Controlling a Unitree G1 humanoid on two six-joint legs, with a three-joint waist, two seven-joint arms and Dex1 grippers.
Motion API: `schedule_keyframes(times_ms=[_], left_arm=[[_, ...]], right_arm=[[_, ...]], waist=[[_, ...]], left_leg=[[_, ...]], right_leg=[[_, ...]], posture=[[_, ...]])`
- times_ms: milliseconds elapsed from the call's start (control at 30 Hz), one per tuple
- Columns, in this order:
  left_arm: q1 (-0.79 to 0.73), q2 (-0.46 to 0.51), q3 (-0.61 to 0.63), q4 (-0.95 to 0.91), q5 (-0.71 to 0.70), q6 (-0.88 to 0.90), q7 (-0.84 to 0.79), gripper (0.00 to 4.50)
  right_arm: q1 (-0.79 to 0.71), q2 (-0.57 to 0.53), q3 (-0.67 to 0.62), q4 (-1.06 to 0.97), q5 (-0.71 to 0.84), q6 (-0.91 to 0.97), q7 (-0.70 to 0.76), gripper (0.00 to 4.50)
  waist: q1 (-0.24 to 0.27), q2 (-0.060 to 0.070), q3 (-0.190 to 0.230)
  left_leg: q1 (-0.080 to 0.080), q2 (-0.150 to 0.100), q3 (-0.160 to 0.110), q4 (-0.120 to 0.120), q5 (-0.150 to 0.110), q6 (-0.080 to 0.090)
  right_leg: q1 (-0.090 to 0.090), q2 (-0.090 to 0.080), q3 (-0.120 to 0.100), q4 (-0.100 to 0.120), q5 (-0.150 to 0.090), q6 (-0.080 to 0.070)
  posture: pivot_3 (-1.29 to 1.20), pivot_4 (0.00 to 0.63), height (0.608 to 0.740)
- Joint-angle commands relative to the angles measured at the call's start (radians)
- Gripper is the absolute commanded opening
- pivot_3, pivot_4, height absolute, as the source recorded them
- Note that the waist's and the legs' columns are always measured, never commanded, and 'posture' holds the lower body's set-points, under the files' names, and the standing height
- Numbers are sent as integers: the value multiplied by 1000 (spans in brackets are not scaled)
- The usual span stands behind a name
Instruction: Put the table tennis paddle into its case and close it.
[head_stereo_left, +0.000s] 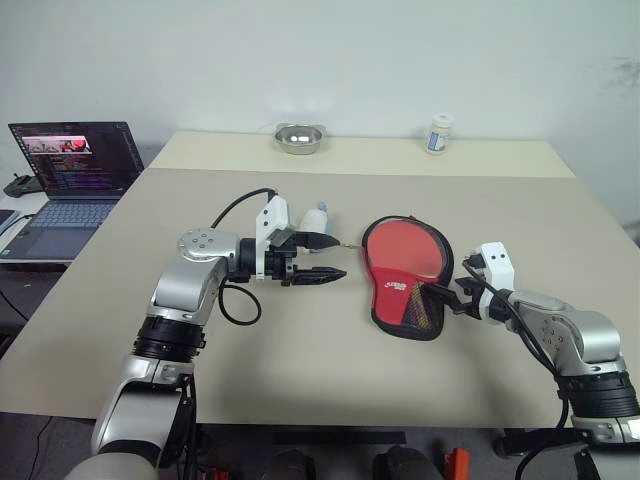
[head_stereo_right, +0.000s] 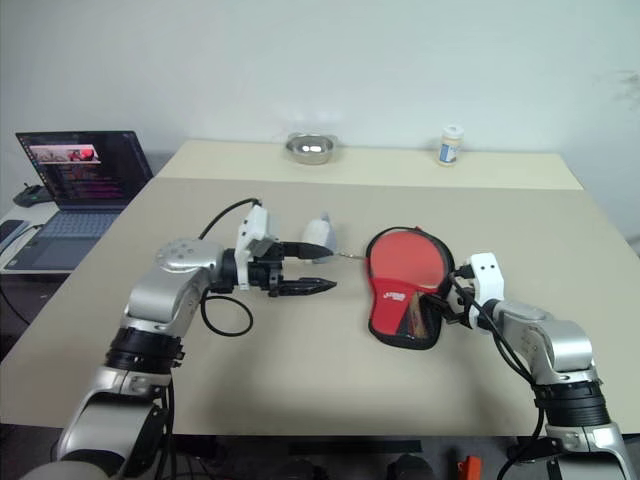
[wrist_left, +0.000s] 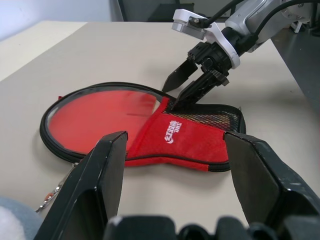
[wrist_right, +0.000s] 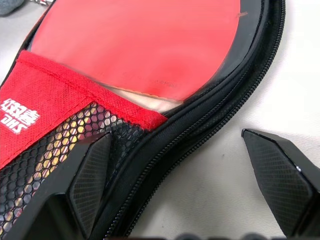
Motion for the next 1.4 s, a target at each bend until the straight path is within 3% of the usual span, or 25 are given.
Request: schedule_keyframes(times_ms=[33, 233, 267, 333, 700, 767, 1100, 1400], left_arm=[[-1, 13, 12, -43, -24, 4, 9, 3336], [-5, 7, -3, -40, -19, -2, 13, 3336], [-6, 7, -5, -38, -17, -4, 12, 3336], [-7, 9, -9, -36, -15, -8, 9, 3336], [29, 65, -18, -50, -16, -14, -28, 3336], [44, 85, -21, -60, -19, -18, -48, 3336], [134, 174, -38, -111, -24, -10, -129, 3336], [173, 174, -51, -162, -36, -3, -133, 3336]], right_arm=[[7, -8, -9, -48, -19, 10, 9, 4461], [-2, 51, -9, -26, -18, 24, 8, 4461], [-8, 62, -4, -10, -23, 24, 11, 4288], [-20, 80, 1, 22, -36, 19, 14, 3877], [-83, 111, -24, 109, -13, 67, 82, 379], [-88, 111, -15, 65, 4, 93, 103, 19], [-84, 216, 25, -208, 85, 260, 70, 19], [61, 244, -31, -415, 152, 418, 20, 19]], waist=[[0, 0, 0], [-2, 0, 0], [-3, 0, 0], [-8, 0, 0], [-28, 0, 0], [-28, 0, 0], [-30, 0, 0], [-27, 0, 0]], left_leg=[[0, 0, 0, 0, 0, 0], [0, 0, 0, 0, 0, 0], [0, 0, 0, 0, 0, 0], [1, 0, 0, 0, 0, 0], [6, 1, 1, -1, 0, 0], [6, 1, 2, -1, 0, 0], [5, 9, 4, -2, 0, -1], [4, 10, 6, -2, 0, -1]], right_leg=[[0, 0, 0, 0, 0, 0], [0, 0, 0, 0, 0, 0], [0, 0, 0, 0, 0, 0], [0, 0, 1, 0, 0, 0], [3, 2, 3, 1, 2, -3], [3, 2, 3, 1, 2, -3], [0, 4, 4, 0, 2, -3], [0, 4, 4, 0, 1, -3]], posture=[[0, 150, 740], [0, 150, 740], [0, 150, 740], [0, 150, 740], [0, 150, 740], [0, 150, 740], [0, 150, 740], [0, 150, 740]])
